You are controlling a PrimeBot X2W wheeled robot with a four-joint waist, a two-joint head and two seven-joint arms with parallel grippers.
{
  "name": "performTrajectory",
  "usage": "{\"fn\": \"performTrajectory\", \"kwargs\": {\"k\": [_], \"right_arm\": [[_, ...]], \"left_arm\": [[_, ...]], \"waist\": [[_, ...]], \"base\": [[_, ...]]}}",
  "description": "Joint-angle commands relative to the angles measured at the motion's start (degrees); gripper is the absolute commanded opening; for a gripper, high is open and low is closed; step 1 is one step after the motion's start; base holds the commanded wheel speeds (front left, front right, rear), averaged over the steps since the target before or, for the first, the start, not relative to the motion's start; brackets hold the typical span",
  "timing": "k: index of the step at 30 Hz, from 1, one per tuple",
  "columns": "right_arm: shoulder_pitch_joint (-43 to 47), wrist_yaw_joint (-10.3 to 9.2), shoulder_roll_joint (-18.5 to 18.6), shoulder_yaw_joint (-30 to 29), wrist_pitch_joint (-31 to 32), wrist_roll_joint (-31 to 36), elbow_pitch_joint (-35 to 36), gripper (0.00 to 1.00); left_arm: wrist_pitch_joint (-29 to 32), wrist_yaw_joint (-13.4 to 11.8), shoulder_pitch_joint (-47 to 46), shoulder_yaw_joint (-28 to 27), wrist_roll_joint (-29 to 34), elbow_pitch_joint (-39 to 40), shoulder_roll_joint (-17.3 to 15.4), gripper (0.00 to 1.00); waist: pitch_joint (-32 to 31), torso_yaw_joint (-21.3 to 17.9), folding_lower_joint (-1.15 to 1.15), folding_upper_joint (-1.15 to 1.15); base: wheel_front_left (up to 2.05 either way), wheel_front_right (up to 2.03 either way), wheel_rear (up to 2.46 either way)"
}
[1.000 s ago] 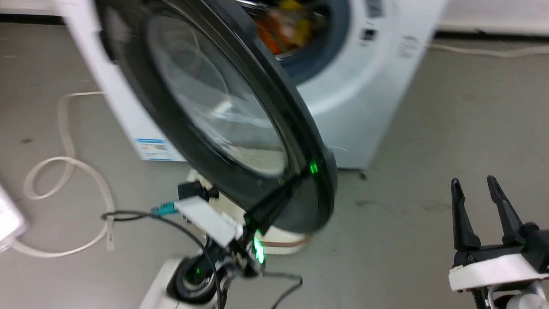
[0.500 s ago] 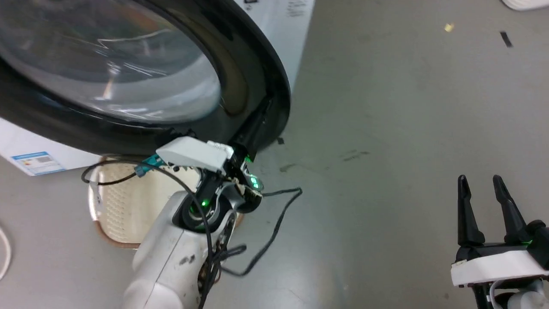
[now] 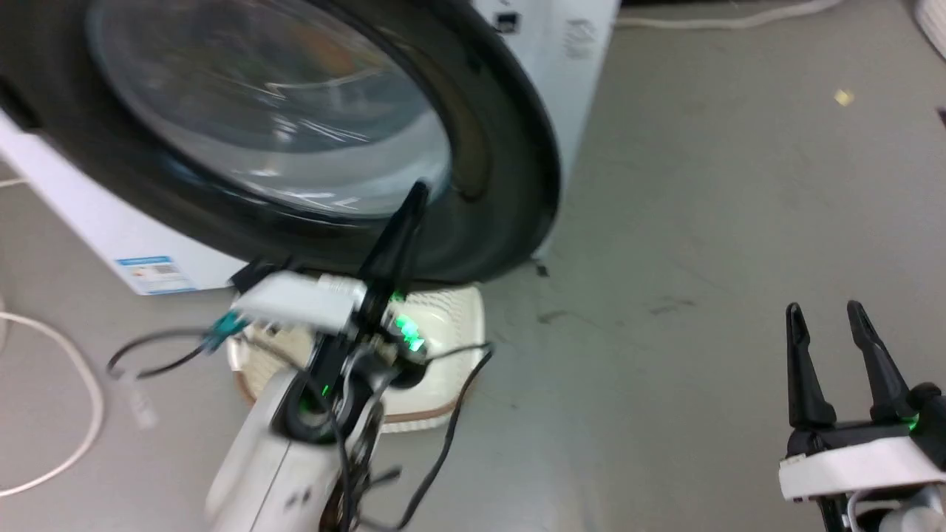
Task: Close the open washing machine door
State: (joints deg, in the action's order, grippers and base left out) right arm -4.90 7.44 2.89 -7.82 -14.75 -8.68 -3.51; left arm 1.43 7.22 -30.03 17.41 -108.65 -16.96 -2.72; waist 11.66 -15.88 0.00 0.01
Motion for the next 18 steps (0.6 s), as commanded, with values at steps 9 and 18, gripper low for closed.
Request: {"fn": "performTrajectory", "kwargs": {"k": [9,18], "right_arm": [[4.3,0.05,0.0,1.1,-0.2,2.2,2.2,1.0],[7.3,0.05,0.0,3.0,-0.2,2.9,3.3,1.0]], "left_arm": [[-13.0,0.3,17.3,3.4,30.6,11.4,-11.9,1.0],[-16.4,-6.2,25.7,-3.6,76.4,16.9,-13.7,1.0]], "waist": [[-8.6,11.6,0.0,-0.01],[-11.4,18.0,0.0,-0.01]], "base": [[0.0,0.0,0.0],[0.0,0.0,0.0]]}}
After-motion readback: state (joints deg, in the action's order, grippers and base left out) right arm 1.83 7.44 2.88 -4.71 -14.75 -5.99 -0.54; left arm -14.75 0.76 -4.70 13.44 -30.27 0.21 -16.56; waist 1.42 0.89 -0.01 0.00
